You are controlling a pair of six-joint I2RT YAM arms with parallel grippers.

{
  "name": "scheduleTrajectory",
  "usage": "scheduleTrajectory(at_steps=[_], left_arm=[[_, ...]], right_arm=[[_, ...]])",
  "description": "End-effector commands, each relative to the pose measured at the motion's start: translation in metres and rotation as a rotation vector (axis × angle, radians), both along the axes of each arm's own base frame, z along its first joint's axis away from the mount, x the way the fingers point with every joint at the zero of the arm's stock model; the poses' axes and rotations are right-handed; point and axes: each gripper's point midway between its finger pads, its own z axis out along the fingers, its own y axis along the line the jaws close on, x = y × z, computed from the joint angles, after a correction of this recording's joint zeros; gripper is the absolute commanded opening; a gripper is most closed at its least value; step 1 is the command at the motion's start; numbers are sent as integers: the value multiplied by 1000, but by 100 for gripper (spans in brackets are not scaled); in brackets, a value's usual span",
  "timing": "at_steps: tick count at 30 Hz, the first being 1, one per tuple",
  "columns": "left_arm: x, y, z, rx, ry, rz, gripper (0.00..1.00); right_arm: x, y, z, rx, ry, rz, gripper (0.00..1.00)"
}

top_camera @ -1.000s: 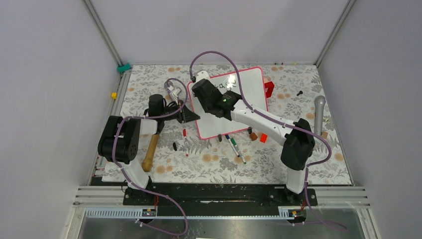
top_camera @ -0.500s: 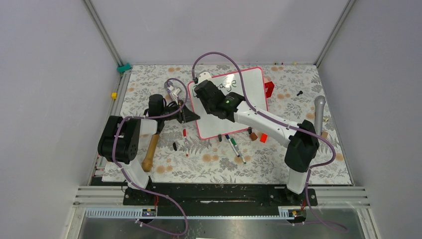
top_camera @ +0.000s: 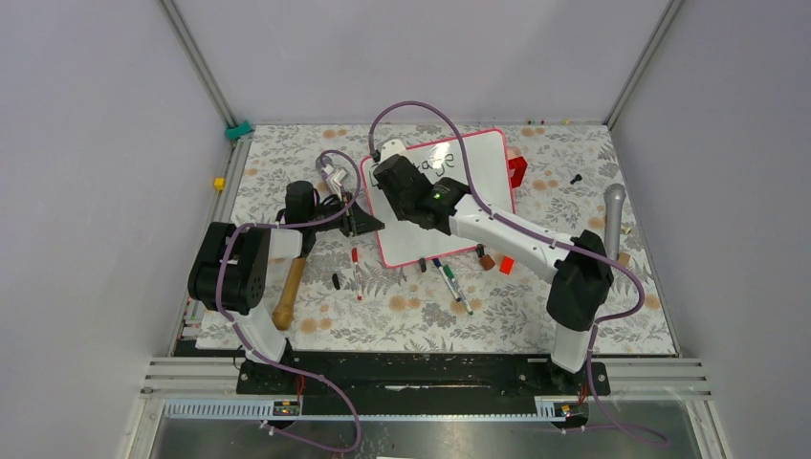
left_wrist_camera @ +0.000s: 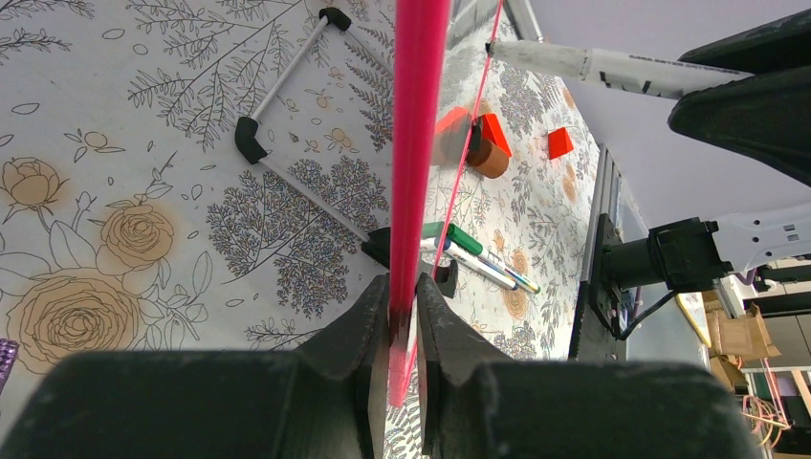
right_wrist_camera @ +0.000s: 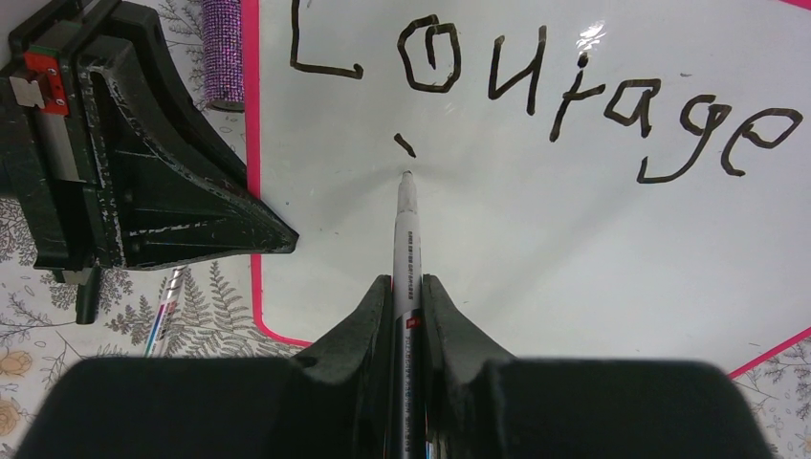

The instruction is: Write a sentence on the whiteboard

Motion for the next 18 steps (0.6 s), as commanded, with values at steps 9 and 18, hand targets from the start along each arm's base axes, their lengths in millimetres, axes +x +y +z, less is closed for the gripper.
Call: scheduleTrajectory(at_steps=[9,18], left_arm=[[9,11,-13,24,7,61,0],[9,11,-13,23,7,61,0]], right_arm=[[6,10,6,12,-14,-7,0],[7,7,0,-14,-3,-17,0]])
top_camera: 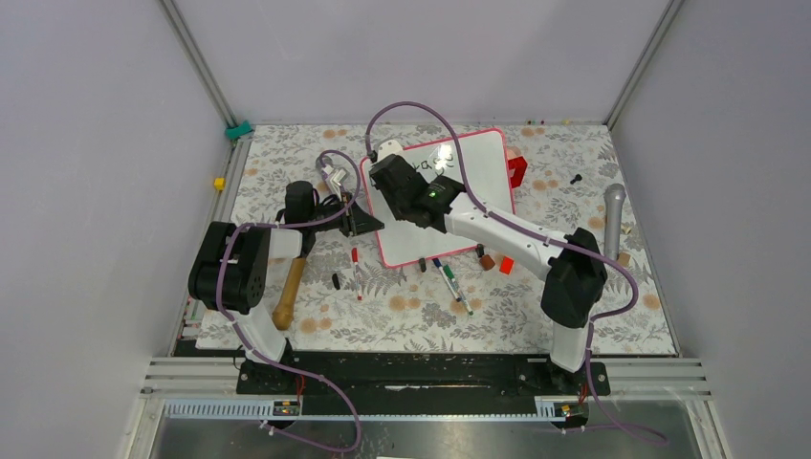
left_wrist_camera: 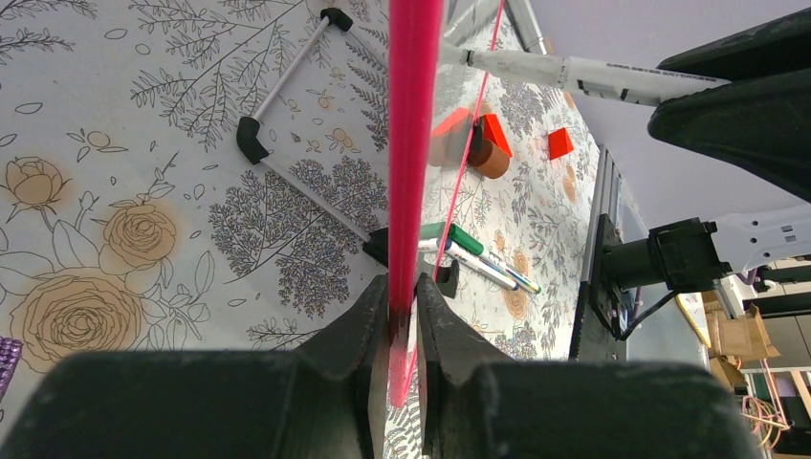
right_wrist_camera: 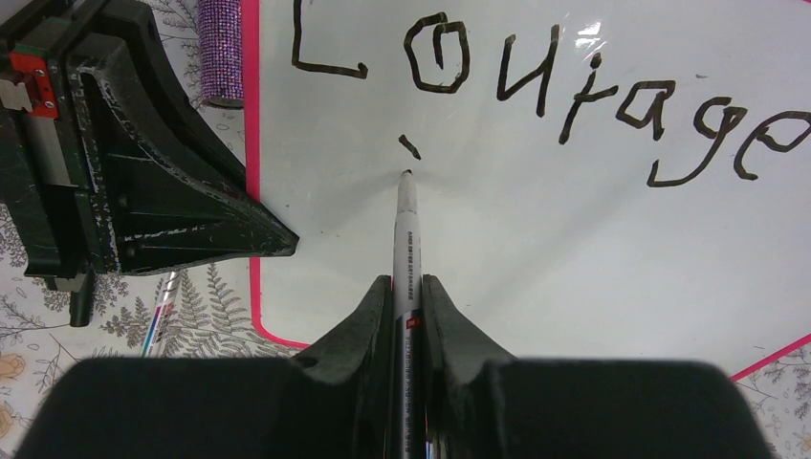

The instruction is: Write a sentence on the whiteboard

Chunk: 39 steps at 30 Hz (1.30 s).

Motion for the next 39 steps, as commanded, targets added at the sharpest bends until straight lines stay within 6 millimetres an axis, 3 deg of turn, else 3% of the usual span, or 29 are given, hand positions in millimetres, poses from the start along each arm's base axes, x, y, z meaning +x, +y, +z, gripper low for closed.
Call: scheduleTrajectory(at_steps=[1,39], left_arm=[[9,10,-12,25,7,62,0],[9,11,-10,13,7,60,0]], right_arm=[[3,3,6,1,-15,-17,0],[-18,-9,-10,-15,65,5,0]])
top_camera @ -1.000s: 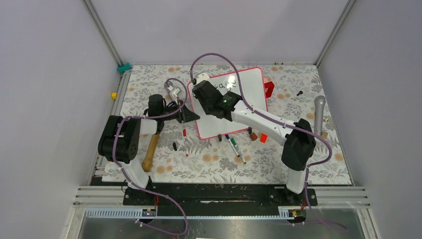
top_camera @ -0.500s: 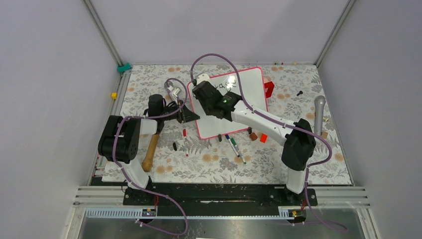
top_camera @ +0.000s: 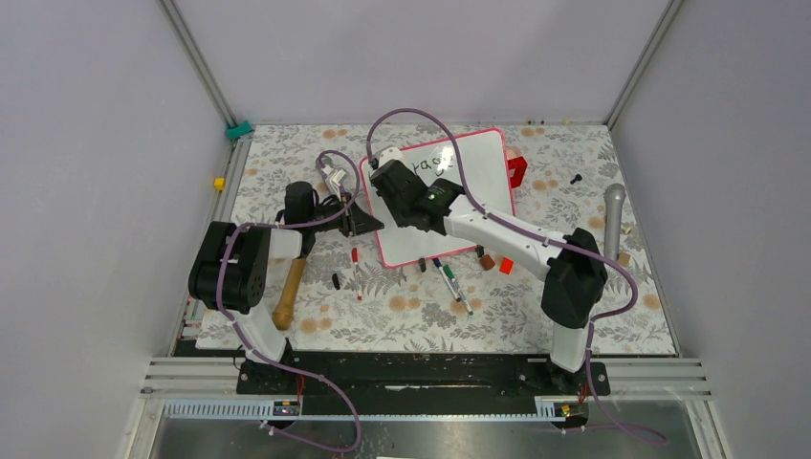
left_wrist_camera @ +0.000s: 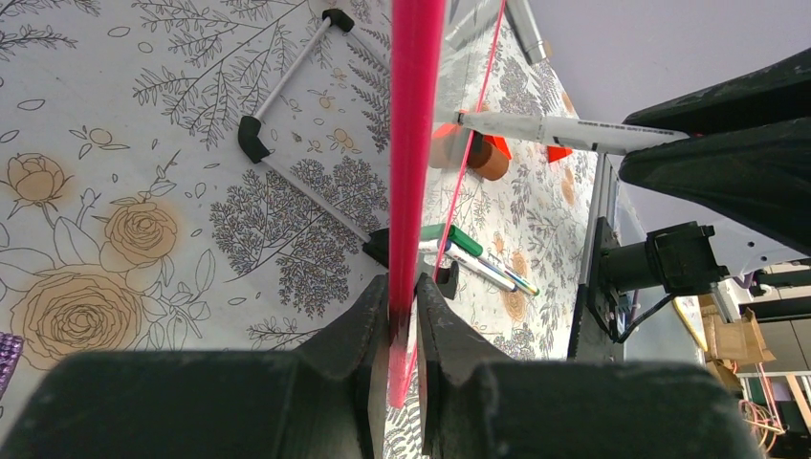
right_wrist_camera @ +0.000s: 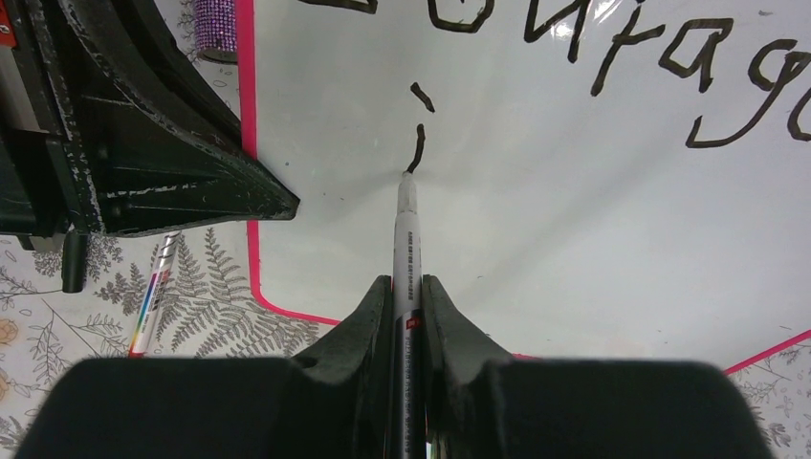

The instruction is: Write a sentence on the whiteboard

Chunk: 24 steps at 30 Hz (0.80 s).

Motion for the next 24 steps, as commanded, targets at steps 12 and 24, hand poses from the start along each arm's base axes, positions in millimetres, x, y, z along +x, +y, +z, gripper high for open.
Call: scheduleTrajectory(at_steps=[12,24], left_arm=[[9,10,-9,10,-1,51,0],[9,11,-8,2,1,53,0]], right_arm=[[-5,-6,68,164,-125,0,0],[3,-13,67,114,-152,-29,0]])
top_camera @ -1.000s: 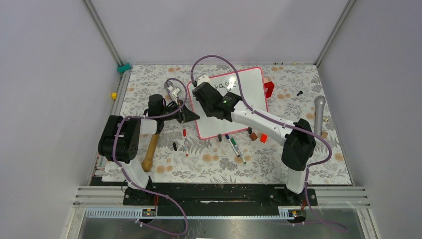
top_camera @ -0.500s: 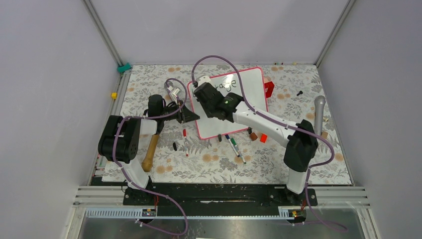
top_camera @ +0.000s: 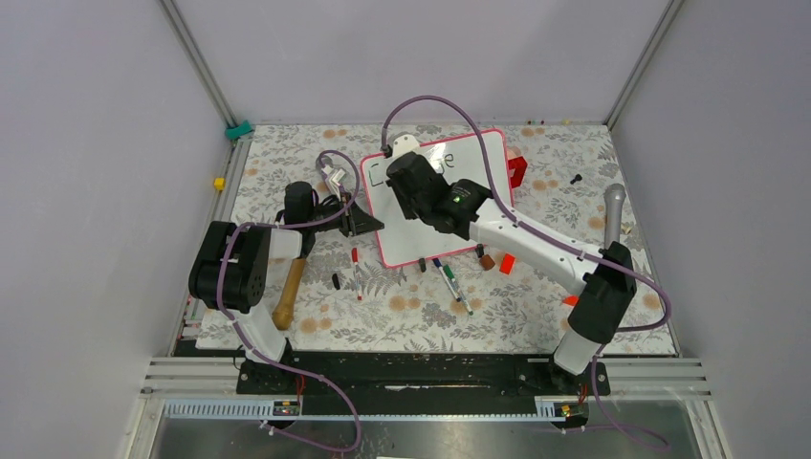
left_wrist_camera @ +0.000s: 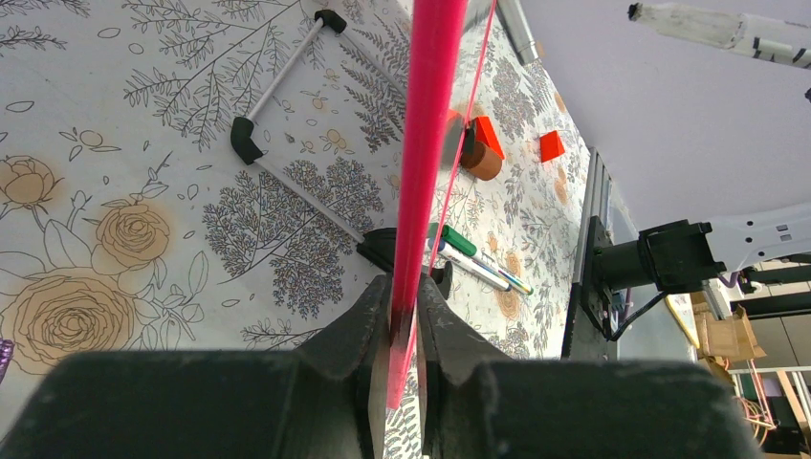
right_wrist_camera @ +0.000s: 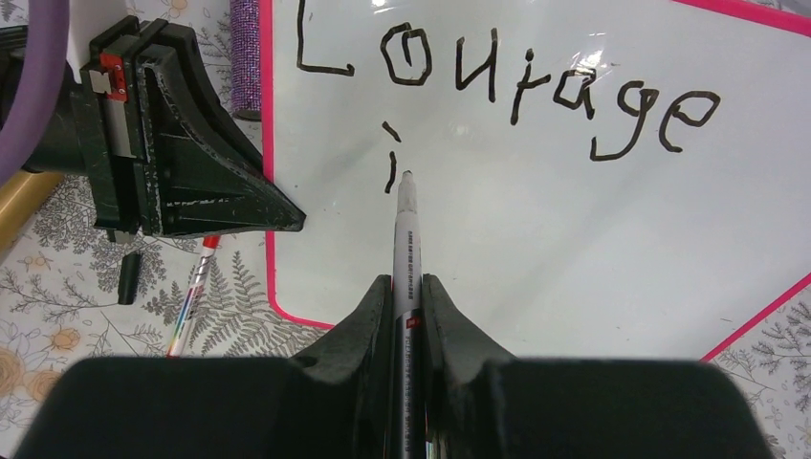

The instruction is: Write a sentence on the whiteboard

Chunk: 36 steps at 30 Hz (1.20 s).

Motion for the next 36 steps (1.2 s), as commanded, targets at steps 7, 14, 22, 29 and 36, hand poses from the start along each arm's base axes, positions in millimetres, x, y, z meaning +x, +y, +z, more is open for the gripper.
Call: scheduleTrajectory(at_steps=[7,14,22,29,36], left_arm=[[10,12,-10,15,0,61,0],[10,12,-11,15,0,61,0],[10,12,-10,14,-1,60,0],[9,12,-10,14,-2,60,0],[9,12,-10,13,0,60,0]], right_arm=[[16,-1,-2,-33,-47,-50,0],[19,4,-10,-39,-45,-49,0],[22,6,-17,-49,-39,-52,0],[25,5,-19,-56,-39,-63,0],[29,5,-17,-55,-44,-67,0]])
